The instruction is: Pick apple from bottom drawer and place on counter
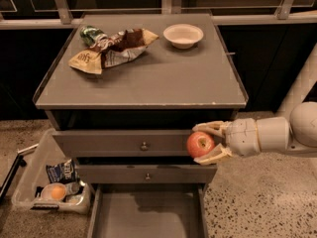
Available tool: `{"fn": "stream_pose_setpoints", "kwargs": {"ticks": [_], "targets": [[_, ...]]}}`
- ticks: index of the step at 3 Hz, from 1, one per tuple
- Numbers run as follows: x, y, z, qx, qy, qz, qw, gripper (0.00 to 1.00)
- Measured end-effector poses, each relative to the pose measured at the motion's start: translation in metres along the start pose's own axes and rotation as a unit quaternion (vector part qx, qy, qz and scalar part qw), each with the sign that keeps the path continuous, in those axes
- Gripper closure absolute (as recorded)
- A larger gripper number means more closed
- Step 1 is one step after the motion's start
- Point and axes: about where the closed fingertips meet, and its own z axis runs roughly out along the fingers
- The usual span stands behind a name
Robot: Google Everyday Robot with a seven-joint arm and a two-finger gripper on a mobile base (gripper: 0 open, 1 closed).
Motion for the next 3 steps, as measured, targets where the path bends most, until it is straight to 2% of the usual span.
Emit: {"fn": "stream_pose_setpoints", "kwargs": {"ticks": [1, 2, 3], "targets": [[-0.032, -0.004, -0.007, -0.006, 0.016, -0.032, 0.9993, 1.00], [-0.099, -0.029, -0.018, -0.016, 0.040, -0.084, 0.9956, 1.00], [-0.159, -0.074, -0.033, -0.001, 0.051, -0.125, 0.9908, 1.00]]}}
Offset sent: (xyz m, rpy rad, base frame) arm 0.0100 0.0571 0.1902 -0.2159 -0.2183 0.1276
